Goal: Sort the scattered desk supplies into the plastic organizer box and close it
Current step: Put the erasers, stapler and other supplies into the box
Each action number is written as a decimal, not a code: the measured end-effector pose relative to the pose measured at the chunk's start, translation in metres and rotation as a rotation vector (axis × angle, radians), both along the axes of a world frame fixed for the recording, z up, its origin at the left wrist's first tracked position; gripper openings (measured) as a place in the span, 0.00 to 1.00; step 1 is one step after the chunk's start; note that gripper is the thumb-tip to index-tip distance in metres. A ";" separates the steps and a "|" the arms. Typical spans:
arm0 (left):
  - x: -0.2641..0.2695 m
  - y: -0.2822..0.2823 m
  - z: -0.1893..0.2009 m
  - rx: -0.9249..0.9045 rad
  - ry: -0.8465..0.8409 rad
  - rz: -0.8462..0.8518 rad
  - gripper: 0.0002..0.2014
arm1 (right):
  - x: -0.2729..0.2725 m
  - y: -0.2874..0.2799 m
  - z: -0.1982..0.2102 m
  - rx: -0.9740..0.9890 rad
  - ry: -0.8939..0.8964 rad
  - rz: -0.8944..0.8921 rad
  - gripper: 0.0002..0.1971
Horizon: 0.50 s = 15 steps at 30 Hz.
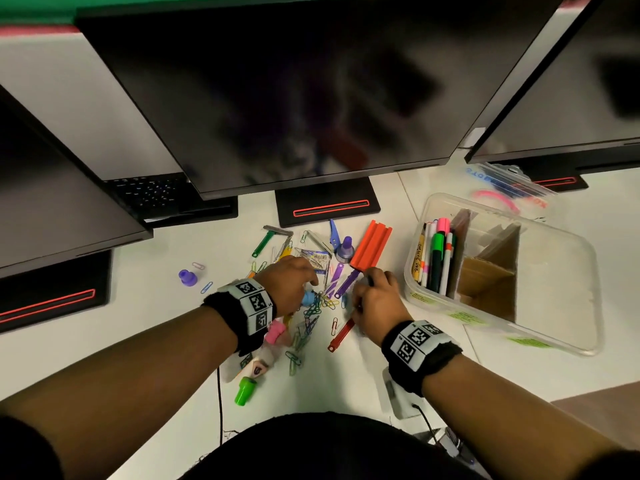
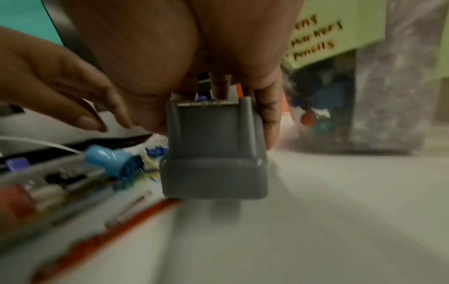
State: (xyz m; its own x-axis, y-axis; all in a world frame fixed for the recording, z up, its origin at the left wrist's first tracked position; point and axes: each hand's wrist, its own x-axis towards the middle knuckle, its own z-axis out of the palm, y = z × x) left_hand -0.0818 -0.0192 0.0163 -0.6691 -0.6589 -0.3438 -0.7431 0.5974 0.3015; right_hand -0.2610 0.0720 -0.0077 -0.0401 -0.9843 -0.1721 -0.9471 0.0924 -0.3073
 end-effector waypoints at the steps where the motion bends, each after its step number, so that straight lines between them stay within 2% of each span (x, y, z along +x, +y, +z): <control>1: -0.003 -0.003 0.006 -0.016 0.021 0.022 0.18 | 0.002 0.001 0.012 -0.080 -0.042 0.018 0.04; 4: -0.015 -0.013 0.021 -0.085 0.103 0.095 0.16 | 0.001 0.003 0.054 -0.255 -0.180 0.011 0.07; 6: -0.025 -0.018 0.027 -0.107 0.145 0.118 0.15 | -0.010 0.005 0.083 -0.269 -0.316 -0.091 0.11; 8: -0.039 -0.018 0.034 -0.111 0.205 0.110 0.13 | -0.032 0.006 0.115 -0.265 -0.358 -0.196 0.20; 11: -0.065 -0.004 0.046 -0.072 0.283 -0.051 0.14 | -0.082 0.005 0.147 -0.300 -0.432 -0.429 0.32; 13: -0.086 0.008 0.055 -0.052 0.269 -0.203 0.19 | -0.118 0.004 0.155 -0.320 -0.532 -0.593 0.32; 15: -0.105 0.018 0.062 -0.083 0.248 -0.321 0.23 | -0.151 0.004 0.160 -0.282 -0.494 -0.683 0.30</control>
